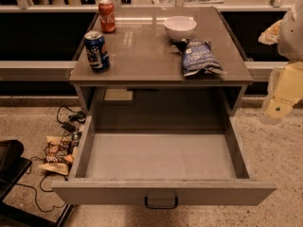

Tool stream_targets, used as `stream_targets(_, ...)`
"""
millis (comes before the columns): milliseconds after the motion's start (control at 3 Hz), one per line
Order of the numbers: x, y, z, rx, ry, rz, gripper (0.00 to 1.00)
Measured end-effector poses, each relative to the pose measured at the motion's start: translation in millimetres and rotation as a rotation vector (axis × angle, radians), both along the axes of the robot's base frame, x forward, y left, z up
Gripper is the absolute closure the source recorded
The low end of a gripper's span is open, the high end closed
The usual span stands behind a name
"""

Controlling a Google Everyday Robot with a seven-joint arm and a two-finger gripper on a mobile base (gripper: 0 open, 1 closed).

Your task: Place pepsi can into top drawer

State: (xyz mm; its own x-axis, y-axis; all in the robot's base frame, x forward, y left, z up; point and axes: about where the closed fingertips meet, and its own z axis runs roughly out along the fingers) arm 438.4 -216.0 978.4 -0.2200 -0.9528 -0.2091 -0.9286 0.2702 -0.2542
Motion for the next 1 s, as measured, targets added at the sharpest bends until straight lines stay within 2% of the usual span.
stream_targets(333, 9, 2, 1, 0.013, -0.022, -0.004, 0.00)
stream_targets(667, 37, 11, -1, 0.087, -0.074, -0.018, 0.00)
stream_targets(1000, 76, 29, -13, 0.235, -0.132, -0.042, 0.00)
